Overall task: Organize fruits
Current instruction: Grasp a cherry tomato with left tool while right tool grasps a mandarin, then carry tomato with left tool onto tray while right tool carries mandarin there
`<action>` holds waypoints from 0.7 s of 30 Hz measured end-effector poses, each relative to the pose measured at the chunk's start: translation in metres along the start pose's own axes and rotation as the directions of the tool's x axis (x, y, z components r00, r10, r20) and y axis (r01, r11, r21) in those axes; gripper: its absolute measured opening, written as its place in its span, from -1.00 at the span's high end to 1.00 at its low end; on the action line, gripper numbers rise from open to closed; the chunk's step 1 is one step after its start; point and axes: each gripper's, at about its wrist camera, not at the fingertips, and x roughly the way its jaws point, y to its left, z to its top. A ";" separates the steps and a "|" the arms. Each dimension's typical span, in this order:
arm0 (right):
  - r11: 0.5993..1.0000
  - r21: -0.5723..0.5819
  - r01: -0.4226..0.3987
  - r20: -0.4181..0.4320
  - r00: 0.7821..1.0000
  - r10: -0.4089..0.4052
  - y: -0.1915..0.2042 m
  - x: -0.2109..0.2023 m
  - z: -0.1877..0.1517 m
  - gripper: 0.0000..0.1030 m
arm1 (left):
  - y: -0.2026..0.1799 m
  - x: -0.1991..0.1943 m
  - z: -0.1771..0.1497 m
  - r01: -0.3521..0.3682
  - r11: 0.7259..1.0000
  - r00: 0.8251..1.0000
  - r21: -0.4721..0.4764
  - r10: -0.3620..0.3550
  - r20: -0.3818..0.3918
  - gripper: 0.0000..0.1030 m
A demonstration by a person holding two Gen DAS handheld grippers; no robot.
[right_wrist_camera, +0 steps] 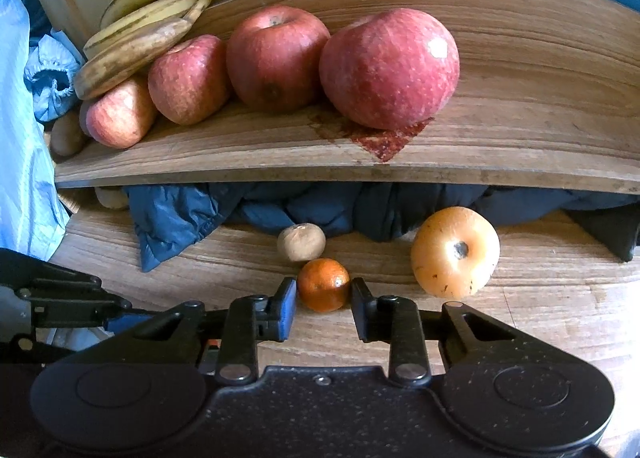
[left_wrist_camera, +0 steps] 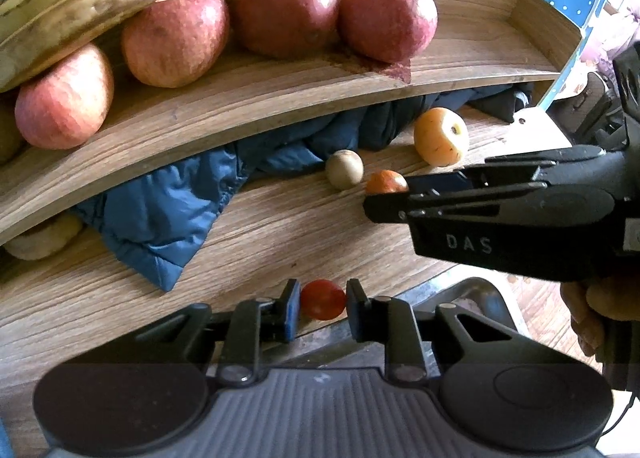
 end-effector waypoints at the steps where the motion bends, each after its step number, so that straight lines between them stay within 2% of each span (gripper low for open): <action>1: 1.000 0.002 -0.001 0.000 1.000 0.001 0.000 -0.001 -0.001 0.40 | 0.000 -0.001 0.000 -0.001 1.000 1.000 0.001 0.001 0.002 0.49; 21: 0.999 0.038 0.008 0.034 0.999 -0.010 0.000 -0.043 -0.030 0.40 | -0.020 -0.023 -0.023 -0.009 1.000 0.999 0.011 0.008 0.044 0.49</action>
